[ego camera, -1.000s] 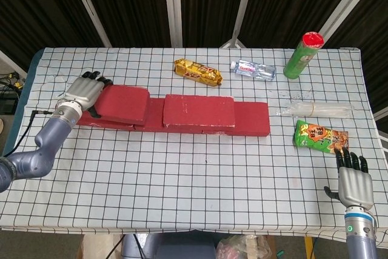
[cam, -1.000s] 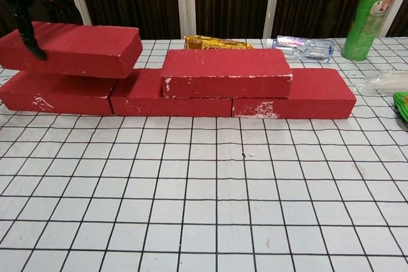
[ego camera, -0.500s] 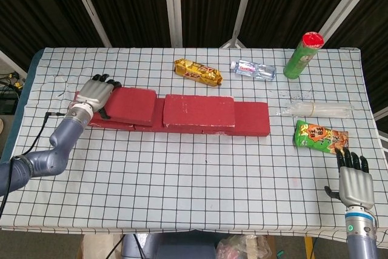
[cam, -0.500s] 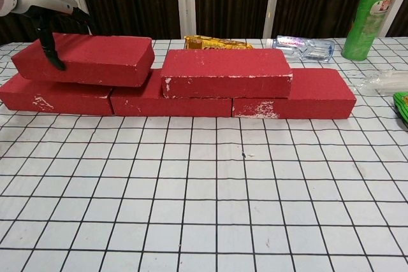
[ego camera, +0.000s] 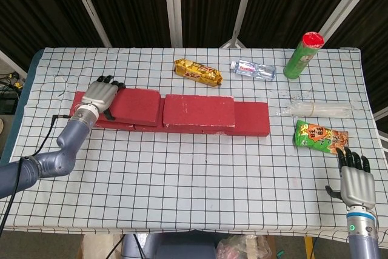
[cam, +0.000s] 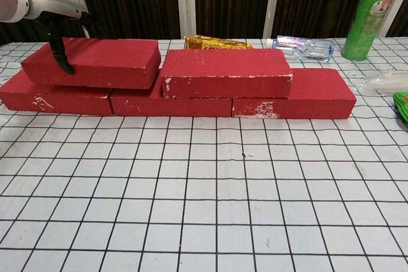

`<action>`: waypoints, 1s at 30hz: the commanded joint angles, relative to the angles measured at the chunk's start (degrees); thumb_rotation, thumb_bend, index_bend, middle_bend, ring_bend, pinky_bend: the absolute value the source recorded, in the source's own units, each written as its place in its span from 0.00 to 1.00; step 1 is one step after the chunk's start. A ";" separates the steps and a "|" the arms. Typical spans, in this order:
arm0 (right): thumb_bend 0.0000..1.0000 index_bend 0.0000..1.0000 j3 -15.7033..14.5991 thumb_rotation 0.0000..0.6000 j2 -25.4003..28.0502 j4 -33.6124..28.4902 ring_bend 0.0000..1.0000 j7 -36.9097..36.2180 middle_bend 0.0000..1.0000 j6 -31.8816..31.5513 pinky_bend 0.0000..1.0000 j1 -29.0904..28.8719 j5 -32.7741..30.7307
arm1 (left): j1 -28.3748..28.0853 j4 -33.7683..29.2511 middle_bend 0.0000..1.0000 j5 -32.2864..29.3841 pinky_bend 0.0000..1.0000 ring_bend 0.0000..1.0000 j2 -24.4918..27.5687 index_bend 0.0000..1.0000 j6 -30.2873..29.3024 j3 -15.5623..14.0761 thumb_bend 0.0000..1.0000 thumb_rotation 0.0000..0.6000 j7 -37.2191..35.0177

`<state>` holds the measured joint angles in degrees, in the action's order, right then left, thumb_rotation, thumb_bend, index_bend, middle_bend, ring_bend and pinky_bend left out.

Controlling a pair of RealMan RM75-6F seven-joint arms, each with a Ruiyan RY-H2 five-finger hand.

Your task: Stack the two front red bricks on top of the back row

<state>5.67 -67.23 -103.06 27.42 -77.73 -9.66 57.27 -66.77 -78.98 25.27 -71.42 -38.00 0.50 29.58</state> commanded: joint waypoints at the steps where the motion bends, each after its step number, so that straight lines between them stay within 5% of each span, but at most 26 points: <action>1: 0.23 0.00 0.04 1.00 0.03 -0.01 0.00 -0.05 0.00 0.02 0.00 -0.07 -0.01 | -0.22 0.06 0.17 -0.07 0.06 0.01 -0.34 0.28 -0.23 -0.01 0.00 1.00 0.13; 30: 0.23 0.00 -0.04 1.00 0.14 0.36 0.00 -0.70 0.00 0.47 0.00 -0.41 -0.31 | -2.26 -1.74 0.17 -4.57 0.06 0.01 -2.48 0.26 -3.62 -0.30 0.00 1.00 3.25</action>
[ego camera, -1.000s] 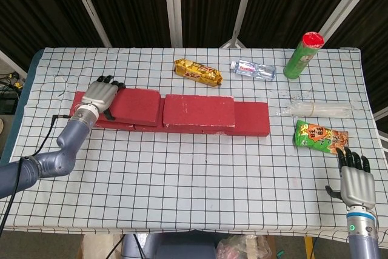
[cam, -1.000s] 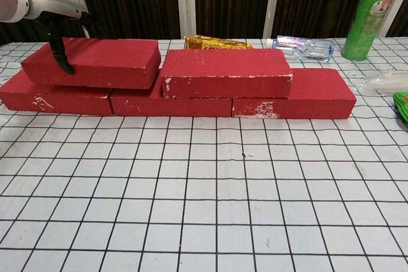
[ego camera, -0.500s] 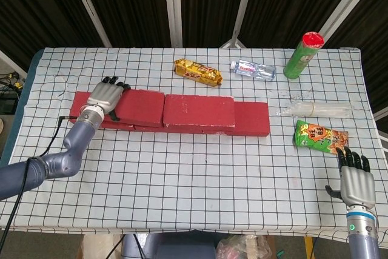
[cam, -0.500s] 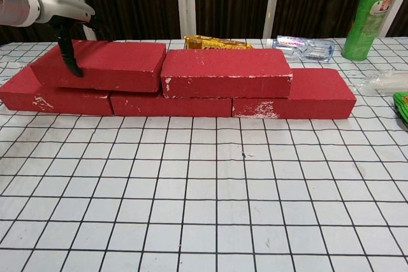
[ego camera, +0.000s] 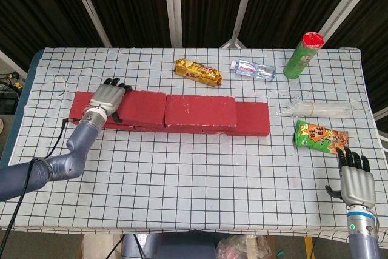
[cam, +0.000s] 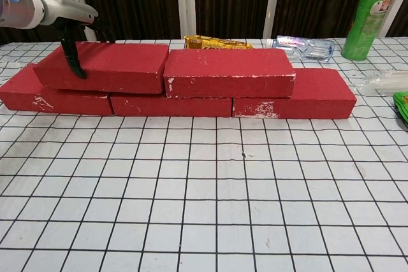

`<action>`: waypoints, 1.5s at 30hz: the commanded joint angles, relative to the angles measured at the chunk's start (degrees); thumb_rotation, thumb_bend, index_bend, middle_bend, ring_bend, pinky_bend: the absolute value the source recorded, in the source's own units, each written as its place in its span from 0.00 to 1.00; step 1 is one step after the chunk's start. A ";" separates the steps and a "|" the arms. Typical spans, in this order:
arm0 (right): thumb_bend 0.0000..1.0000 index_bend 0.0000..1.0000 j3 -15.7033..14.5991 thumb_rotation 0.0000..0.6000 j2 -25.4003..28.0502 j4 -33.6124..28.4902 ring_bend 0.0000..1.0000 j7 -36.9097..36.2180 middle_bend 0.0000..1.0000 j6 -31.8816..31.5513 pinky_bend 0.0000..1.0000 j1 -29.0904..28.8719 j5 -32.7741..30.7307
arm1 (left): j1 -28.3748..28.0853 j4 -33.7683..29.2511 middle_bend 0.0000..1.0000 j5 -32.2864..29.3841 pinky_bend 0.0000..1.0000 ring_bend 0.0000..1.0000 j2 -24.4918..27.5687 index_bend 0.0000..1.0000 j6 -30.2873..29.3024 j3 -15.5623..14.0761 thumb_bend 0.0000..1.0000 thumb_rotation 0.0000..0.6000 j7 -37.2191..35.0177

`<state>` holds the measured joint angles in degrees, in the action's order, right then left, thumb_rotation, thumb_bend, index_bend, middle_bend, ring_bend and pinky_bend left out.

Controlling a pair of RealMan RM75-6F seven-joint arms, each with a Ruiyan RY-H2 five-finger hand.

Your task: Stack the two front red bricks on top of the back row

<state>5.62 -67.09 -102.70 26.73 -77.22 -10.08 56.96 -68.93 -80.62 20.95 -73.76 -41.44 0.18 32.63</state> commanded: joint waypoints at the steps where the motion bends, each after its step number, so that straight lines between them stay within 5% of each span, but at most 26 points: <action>1: 0.23 0.00 0.03 1.00 0.01 -0.03 0.00 -0.02 0.00 -0.10 0.00 0.01 0.01 | -0.15 -0.20 0.17 -0.43 0.06 0.01 -0.20 0.26 -0.32 0.04 0.00 1.00 0.30; 45: 0.23 0.00 -0.09 1.00 -0.31 0.26 0.00 0.10 0.00 -0.10 0.00 -0.24 -0.32 | -0.70 -0.99 0.12 -7.33 0.04 0.00 -2.82 0.19 -5.62 1.61 0.00 1.00 7.88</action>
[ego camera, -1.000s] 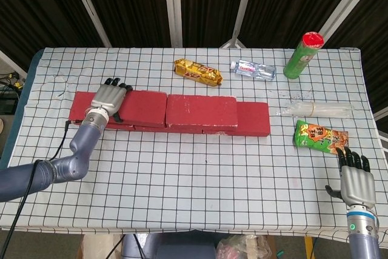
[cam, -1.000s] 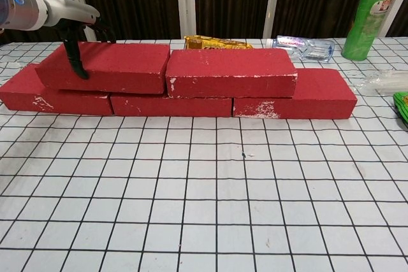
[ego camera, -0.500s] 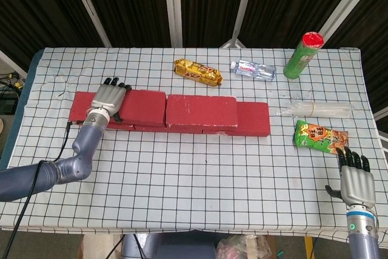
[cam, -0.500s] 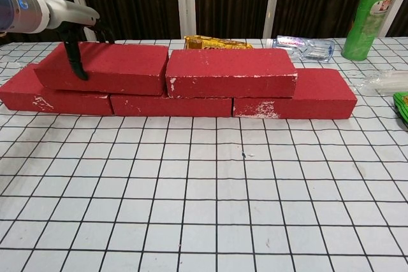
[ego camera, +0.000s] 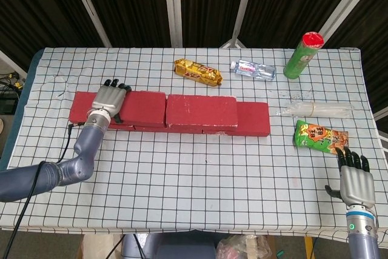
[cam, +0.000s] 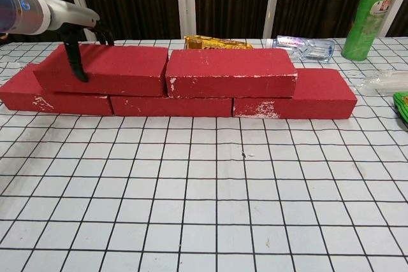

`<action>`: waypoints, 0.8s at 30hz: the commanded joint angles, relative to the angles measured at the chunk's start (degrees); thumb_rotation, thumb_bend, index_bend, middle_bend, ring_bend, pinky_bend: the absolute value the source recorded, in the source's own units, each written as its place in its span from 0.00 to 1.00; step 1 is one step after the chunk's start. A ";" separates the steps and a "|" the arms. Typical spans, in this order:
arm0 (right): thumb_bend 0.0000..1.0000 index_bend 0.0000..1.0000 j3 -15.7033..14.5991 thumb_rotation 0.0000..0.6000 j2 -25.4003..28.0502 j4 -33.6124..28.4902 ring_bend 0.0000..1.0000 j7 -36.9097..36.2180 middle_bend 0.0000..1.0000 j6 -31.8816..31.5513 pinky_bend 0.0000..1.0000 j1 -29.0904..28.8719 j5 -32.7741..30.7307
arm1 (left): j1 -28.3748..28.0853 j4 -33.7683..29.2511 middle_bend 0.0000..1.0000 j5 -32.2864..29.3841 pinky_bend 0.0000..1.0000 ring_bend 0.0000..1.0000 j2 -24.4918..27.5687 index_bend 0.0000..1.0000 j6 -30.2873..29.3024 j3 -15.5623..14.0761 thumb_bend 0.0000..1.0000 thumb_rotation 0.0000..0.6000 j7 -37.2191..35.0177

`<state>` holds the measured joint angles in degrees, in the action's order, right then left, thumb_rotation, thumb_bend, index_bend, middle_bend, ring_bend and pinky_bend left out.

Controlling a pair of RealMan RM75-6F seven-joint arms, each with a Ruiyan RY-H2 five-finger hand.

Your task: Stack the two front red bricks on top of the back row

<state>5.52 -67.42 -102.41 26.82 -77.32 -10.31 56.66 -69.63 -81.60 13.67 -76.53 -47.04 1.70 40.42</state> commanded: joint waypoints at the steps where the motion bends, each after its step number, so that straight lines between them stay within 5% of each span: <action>1: 0.23 0.00 0.00 1.00 0.02 -0.03 0.00 0.03 0.00 0.00 0.00 -0.01 -0.04 | 0.00 -0.01 0.12 -0.07 0.04 0.00 -0.10 0.19 -0.07 0.14 0.00 1.00 0.18; 24: 0.23 0.00 0.05 1.00 -0.17 -0.03 0.00 0.38 0.00 -0.35 0.00 -0.03 -0.26 | -0.02 -0.11 0.04 -1.26 0.03 0.00 -1.01 0.12 -0.26 0.96 0.00 1.00 2.12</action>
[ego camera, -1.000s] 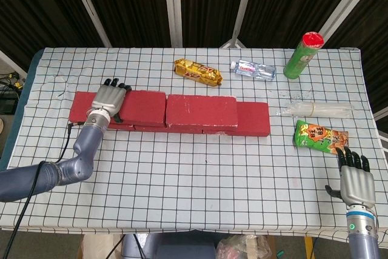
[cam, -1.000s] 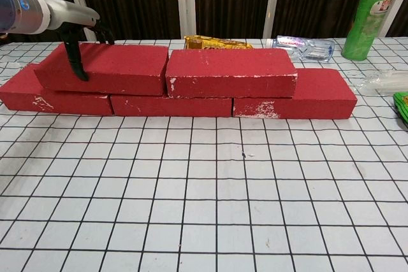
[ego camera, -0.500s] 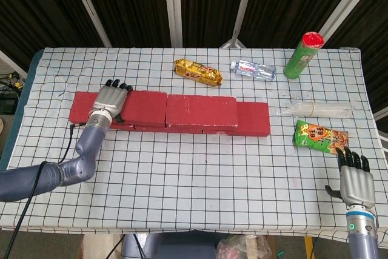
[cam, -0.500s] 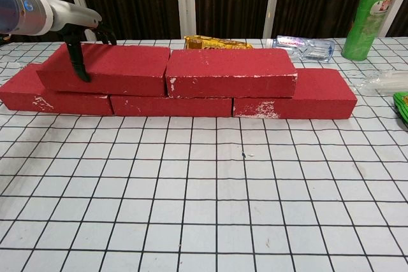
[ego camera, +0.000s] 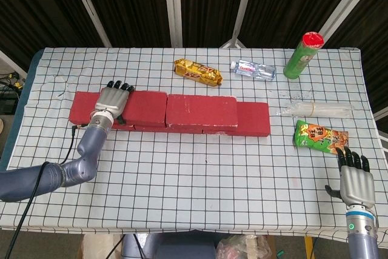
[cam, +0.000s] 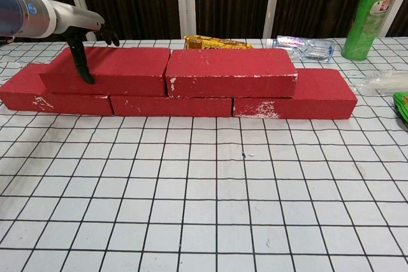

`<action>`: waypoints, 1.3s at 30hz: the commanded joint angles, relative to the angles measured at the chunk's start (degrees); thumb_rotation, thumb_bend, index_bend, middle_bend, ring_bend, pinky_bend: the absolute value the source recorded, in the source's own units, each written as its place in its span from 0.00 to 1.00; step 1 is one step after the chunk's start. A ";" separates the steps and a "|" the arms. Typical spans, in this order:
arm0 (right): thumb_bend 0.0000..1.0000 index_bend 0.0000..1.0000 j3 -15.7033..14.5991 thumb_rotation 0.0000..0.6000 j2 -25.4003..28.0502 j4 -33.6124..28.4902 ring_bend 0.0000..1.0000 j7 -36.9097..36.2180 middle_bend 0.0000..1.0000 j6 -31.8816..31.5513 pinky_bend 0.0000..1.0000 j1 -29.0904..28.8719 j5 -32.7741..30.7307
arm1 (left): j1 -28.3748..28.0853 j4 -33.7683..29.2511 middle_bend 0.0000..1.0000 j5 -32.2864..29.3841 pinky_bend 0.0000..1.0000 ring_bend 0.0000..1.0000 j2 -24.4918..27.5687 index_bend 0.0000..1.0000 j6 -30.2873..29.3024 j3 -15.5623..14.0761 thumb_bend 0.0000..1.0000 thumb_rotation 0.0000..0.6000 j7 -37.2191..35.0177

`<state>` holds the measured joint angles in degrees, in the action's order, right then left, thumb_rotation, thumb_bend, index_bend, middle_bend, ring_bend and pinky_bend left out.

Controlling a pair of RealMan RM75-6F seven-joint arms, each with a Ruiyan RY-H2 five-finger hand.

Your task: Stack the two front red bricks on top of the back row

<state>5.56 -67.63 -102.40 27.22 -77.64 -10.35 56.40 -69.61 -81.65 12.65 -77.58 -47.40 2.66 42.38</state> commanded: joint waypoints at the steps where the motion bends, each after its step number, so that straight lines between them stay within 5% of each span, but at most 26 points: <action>1: 0.23 0.00 0.03 1.00 0.09 -0.08 0.00 -0.03 0.00 -0.06 0.00 0.04 -0.05 | -0.13 -0.36 0.02 -0.71 0.02 0.00 0.29 0.10 0.25 -0.05 0.00 1.00 0.43; 10: 0.23 0.00 -0.04 1.00 -0.17 0.09 0.00 0.38 0.00 0.12 0.00 -0.15 -0.16 | -0.12 -13.42 0.00 0.41 0.00 0.00 10.64 0.00 -0.21 1.37 0.00 1.00 -0.58; 15: 0.23 0.00 -0.17 1.00 -0.22 0.01 0.00 0.13 0.00 0.13 0.00 -0.19 0.47 | 7.96 -26.42 0.00 14.44 0.01 0.00 19.94 0.00 -3.16 3.45 0.00 1.00 -10.72; 22: 0.23 0.00 -0.93 1.00 -0.47 0.29 0.00 -0.93 0.00 -1.38 0.00 0.19 4.82 | 23.89 -35.04 0.00 40.06 0.01 0.00 25.16 0.00 -14.22 -3.97 0.00 1.00 -18.67; 29: 0.23 0.00 -2.39 1.00 -0.32 0.69 0.00 -3.81 0.00 -3.31 0.00 1.19 11.40 | 41.44 -27.37 0.00 68.12 0.01 0.00 21.86 0.05 -32.41 -12.51 0.00 1.00 -30.26; 39: 0.23 0.00 -2.94 1.00 1.17 0.43 0.00 -7.14 0.00 -3.48 0.00 2.00 15.14 | 53.40 -15.68 0.00 77.71 0.01 0.00 17.13 0.05 -41.01 -16.83 0.00 1.00 -41.02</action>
<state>2.70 -66.65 -102.02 20.48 -81.09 -8.46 71.10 -18.83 -100.04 88.42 -58.59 -86.05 -12.58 2.08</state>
